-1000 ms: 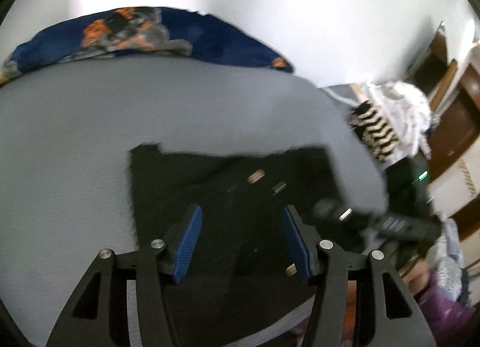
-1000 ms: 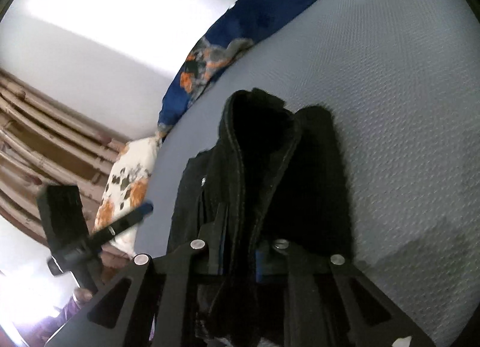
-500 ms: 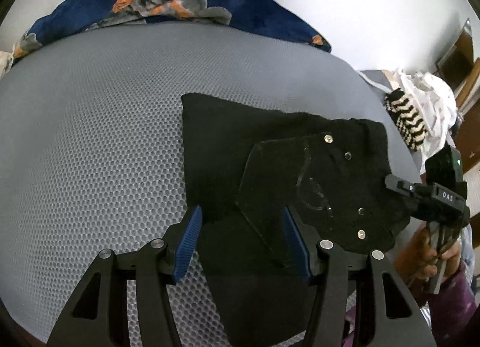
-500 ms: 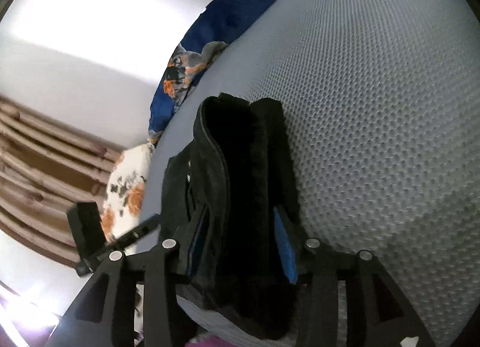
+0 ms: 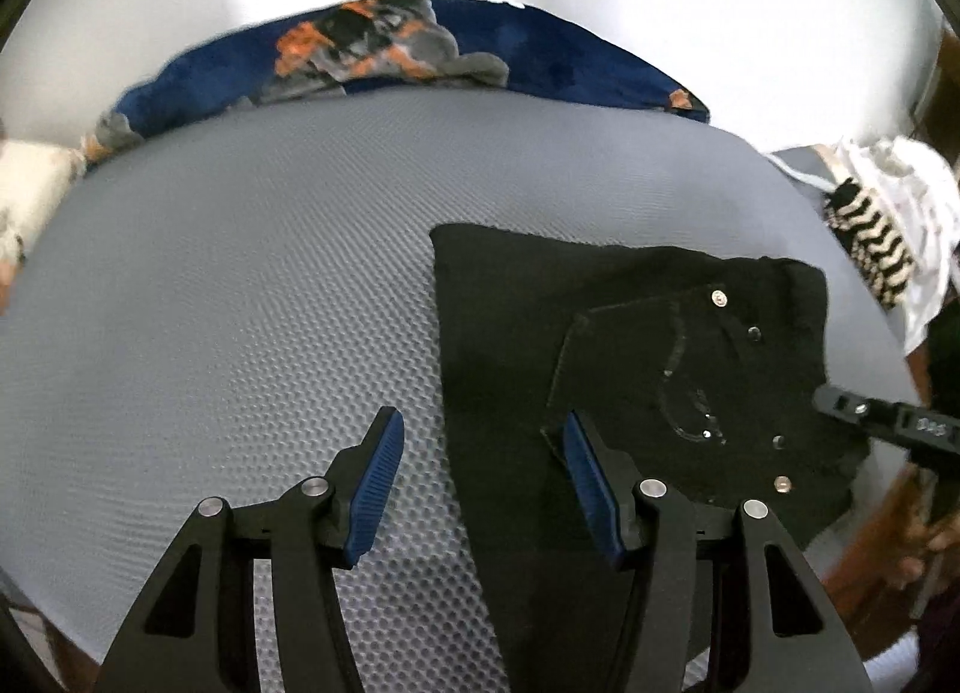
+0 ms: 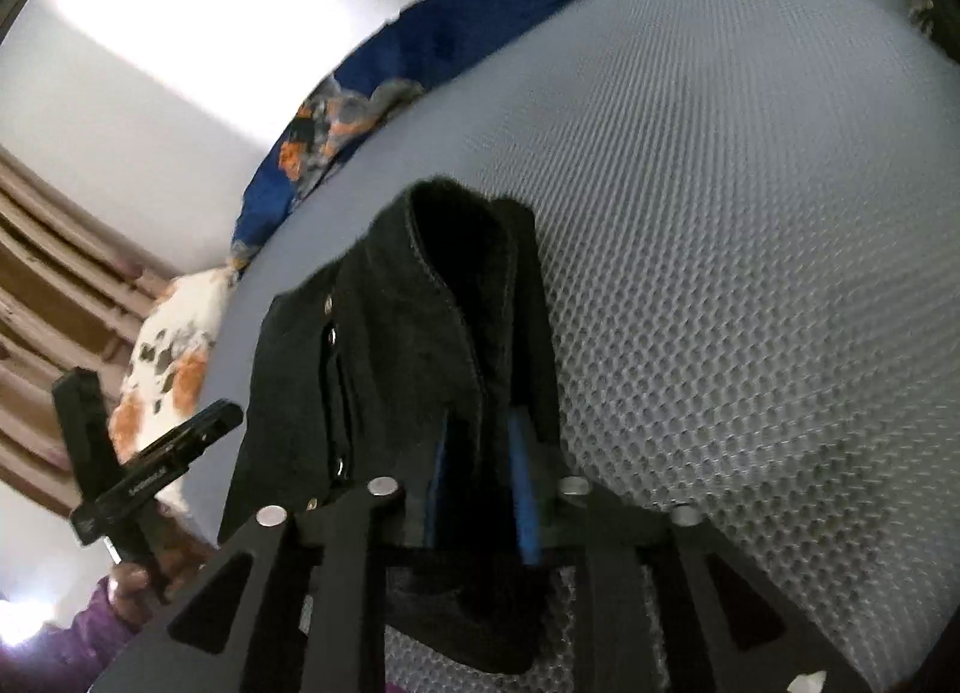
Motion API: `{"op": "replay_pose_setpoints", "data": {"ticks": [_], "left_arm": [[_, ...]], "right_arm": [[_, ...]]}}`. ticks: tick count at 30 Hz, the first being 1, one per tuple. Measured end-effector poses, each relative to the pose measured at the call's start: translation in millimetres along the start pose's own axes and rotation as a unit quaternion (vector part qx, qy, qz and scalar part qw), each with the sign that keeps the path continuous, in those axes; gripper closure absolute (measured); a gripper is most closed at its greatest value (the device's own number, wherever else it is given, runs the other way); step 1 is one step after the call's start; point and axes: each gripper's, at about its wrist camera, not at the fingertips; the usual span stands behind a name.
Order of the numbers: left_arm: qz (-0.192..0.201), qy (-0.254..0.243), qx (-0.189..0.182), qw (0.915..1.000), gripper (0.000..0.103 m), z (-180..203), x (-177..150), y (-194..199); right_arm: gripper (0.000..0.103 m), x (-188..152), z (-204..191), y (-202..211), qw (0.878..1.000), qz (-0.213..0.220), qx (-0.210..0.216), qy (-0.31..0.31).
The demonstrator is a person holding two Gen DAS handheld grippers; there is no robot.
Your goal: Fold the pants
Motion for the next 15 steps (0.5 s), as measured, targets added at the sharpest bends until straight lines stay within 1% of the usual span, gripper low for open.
{"op": "replay_pose_setpoints", "data": {"ticks": [2,3,4,5,7,9,15], "left_arm": [[0.007,-0.008,0.014,0.9998,0.045,4,-1,3],[0.01,-0.013,0.02,0.9997,0.043,6,-1,4],[0.014,-0.016,0.026,0.9994,0.039,7,-2,6],[0.019,-0.019,0.032,0.9991,0.037,9,-3,8],[0.028,-0.024,0.047,0.9982,0.035,12,-4,12],[0.032,-0.029,0.056,0.9975,0.033,14,-6,14],[0.041,-0.037,0.075,0.9957,0.029,17,-8,19]], "right_arm": [[0.075,-2,-6,9,1.0,0.022,-0.012,0.001],[0.071,-4,-11,15,0.999,0.04,-0.024,0.004],[0.063,-4,-14,18,0.999,0.046,-0.028,0.006],[0.061,-5,-18,21,0.998,0.049,-0.025,0.008],[0.056,-8,-24,26,0.998,0.056,-0.019,0.011],[0.052,-11,-31,29,0.998,0.058,-0.026,0.018],[0.051,-17,-45,31,0.996,0.065,-0.053,0.036]]}}
Point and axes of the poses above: each gripper's, at about its wrist camera, not at the fingertips, and y roughly against the way its jaws point, z to its right, x to its top, and after that the axes turned 13 degrees about -z, right-handed
